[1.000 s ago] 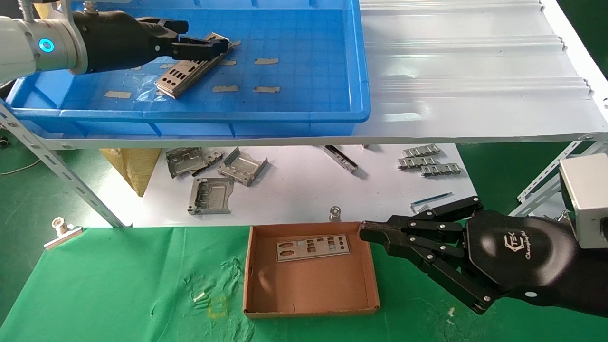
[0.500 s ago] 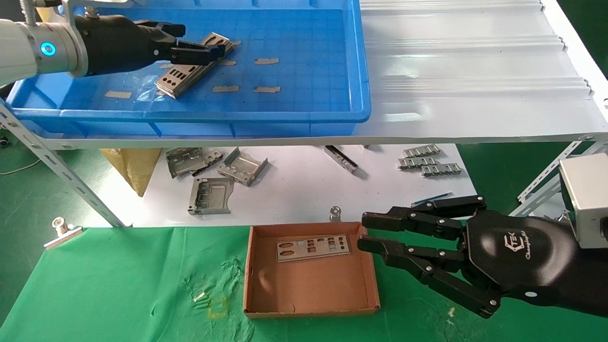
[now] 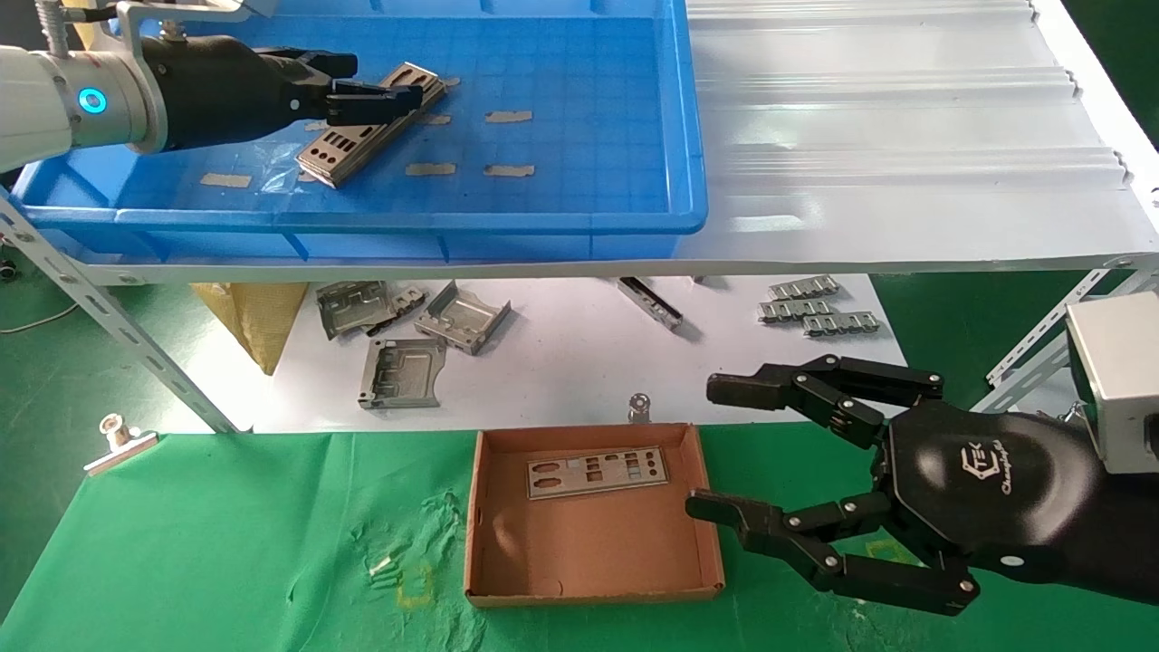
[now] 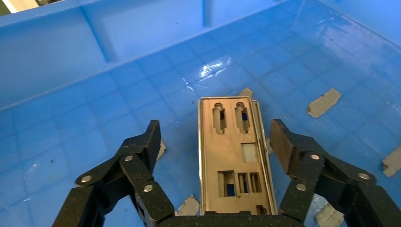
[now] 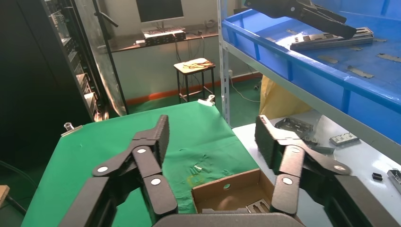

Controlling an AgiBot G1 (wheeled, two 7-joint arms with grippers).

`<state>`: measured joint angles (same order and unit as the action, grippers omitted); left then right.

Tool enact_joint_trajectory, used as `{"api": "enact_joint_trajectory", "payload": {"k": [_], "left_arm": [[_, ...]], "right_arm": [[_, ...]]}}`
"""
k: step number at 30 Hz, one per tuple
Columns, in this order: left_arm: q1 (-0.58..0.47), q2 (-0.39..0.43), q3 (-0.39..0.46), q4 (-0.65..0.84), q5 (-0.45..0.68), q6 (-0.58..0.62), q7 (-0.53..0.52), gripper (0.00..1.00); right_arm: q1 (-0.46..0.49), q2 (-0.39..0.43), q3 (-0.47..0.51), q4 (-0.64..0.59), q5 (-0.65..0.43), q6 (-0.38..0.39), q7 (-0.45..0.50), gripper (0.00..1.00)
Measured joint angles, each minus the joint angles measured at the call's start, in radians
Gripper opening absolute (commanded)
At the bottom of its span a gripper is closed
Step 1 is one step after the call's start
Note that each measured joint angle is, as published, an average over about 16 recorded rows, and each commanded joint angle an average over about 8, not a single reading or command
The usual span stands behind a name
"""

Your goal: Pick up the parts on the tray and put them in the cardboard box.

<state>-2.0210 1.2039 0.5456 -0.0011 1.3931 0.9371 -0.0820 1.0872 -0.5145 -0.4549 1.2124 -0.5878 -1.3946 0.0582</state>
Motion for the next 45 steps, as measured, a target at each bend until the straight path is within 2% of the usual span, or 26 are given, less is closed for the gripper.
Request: {"api": "enact_joint_trajectory", "payload": {"k": [20,28,33,40,45], "left_arm": [[-0.01,0.003,-0.002,-0.007,-0.003,-0.002,0.007,0.0],[-0.031,-0.002,-0.012,-0.023,-0.019,0.043,0.018,0.0],[-0.045,-0.014,-0.02,-0.046,-0.032,0.155,0.038,0.0],[-0.041,-0.043,-0.028,-0.099,-0.061,0.425,0.097,0.0],[0.007,-0.07,-0.009,-0.191,-0.099,0.59,0.138,0.0]], "right_arm": [[0.0,0.0,0.0,0.0,0.0,0.0,0.0,1.0],[0.0,0.0,0.0,0.0,0.0,0.0,0.0,1.0],[0.0,0.0,0.0,0.0,0.0,0.0,0.0,1.0],[0.0,0.0,0.0,0.0,0.0,0.0,0.0,1.0],[0.0,0.0,0.0,0.0,0.0,0.0,0.0,1.0]]}}
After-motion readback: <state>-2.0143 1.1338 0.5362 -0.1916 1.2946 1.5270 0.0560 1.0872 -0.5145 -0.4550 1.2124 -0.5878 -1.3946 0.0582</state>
